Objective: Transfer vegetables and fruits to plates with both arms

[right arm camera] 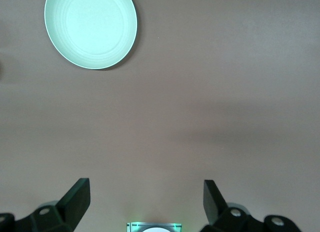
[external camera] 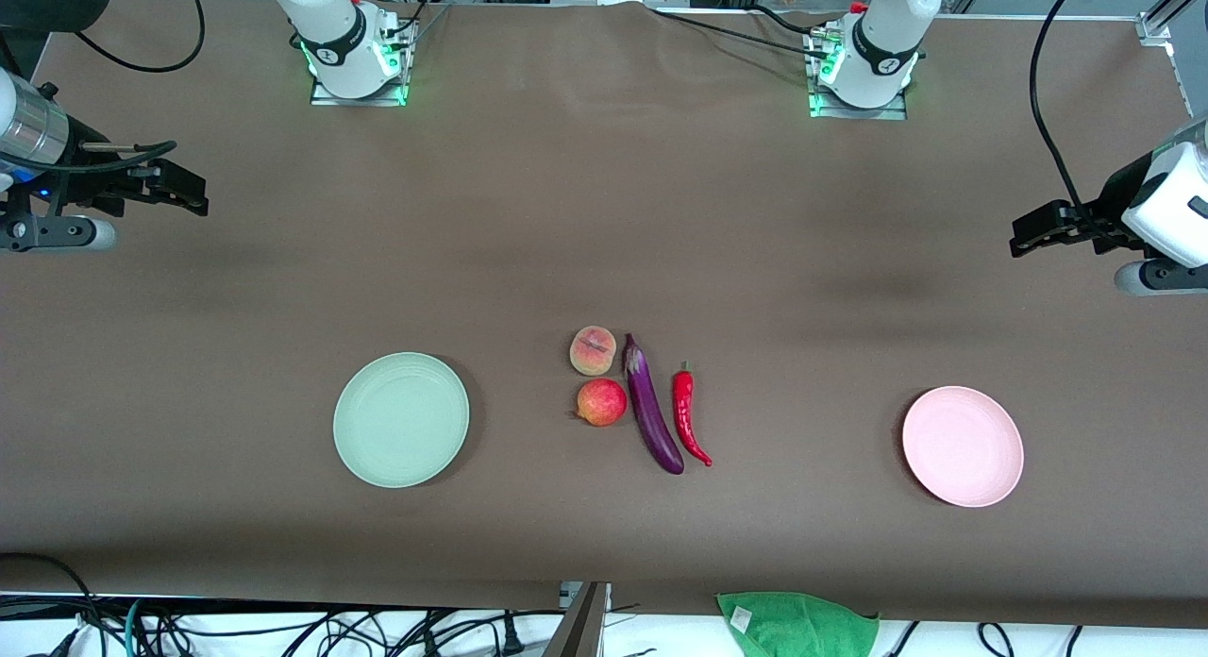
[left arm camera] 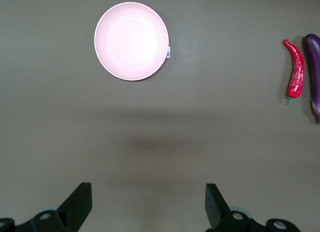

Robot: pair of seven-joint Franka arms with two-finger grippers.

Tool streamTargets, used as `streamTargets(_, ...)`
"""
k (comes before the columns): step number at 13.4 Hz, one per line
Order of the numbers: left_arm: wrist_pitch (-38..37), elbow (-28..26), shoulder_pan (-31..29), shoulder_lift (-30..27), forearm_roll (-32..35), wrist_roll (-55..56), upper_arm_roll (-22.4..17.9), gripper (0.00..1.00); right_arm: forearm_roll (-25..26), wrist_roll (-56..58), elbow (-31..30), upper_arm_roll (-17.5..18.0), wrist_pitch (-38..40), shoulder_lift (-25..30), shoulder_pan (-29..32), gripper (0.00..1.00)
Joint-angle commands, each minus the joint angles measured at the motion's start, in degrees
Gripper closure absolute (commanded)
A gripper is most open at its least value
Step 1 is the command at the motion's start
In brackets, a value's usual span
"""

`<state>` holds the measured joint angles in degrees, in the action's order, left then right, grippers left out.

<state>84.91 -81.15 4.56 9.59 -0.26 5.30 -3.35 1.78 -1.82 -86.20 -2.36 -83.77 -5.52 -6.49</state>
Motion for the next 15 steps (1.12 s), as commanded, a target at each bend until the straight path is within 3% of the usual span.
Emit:
streamTargets(1, -1.15, 1.96, 0.37, 0.87, 1.22, 0.50, 0.01, 0.00, -0.73, 0.67, -0.55, -0.10, 0.54, 0.95, -0.01, 0.00)
streamTargets(15, -1.07, 2.22, -0.25, 1.93, 0.96, 0.41, -0.08, 0.00, -0.73, 0.67, -1.08, -0.45, 0.63, 1.04, 0.08, 0.00)
